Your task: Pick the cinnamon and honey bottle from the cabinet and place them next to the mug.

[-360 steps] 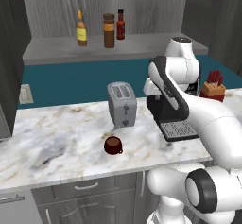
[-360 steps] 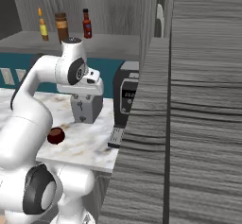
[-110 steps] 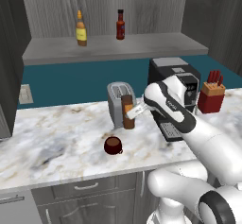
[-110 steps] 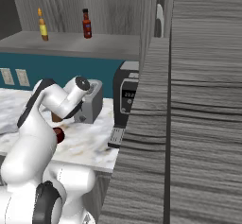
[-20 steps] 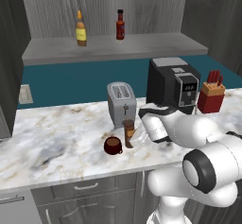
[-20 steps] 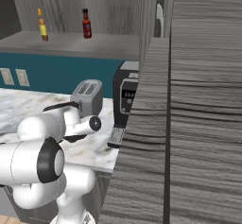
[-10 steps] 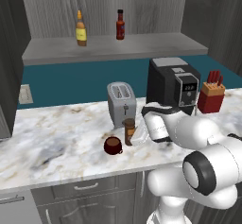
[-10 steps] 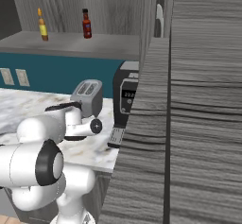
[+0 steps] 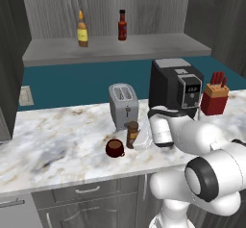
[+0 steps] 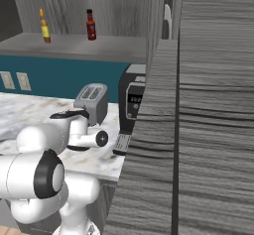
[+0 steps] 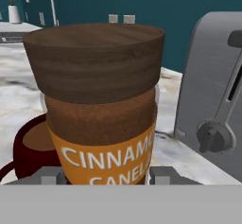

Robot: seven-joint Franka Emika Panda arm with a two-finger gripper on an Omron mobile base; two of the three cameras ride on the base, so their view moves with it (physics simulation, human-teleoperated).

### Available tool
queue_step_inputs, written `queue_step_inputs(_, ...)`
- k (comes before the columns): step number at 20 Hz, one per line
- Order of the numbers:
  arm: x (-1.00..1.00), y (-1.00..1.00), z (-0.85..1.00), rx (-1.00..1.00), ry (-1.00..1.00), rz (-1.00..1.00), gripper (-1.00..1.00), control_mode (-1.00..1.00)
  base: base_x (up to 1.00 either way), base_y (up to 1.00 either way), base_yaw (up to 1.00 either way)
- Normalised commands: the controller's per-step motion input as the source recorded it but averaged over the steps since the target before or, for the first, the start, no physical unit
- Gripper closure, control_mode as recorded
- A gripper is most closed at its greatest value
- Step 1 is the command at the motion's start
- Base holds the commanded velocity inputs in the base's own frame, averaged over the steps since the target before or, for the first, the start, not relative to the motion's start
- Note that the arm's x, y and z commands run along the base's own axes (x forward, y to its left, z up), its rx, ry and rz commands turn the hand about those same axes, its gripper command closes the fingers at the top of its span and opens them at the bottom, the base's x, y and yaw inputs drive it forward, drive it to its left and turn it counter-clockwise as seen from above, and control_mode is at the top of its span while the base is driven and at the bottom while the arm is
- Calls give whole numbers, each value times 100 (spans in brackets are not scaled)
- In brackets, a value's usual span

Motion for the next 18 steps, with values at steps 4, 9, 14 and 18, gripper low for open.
queue_step_inputs(4, 0, 0, 0, 0, 0, 0, 100, -100, 0, 0, 0)
queue_step_inputs(9, 0, 0, 0, 0, 0, 0, -100, -100, 0, 0, 0)
queue_step_inputs(14, 0, 0, 0, 0, 0, 0, -100, -100, 0, 0, 0)
queue_step_inputs(18, 0, 0, 0, 0, 0, 0, -100, -100, 0, 0, 0)
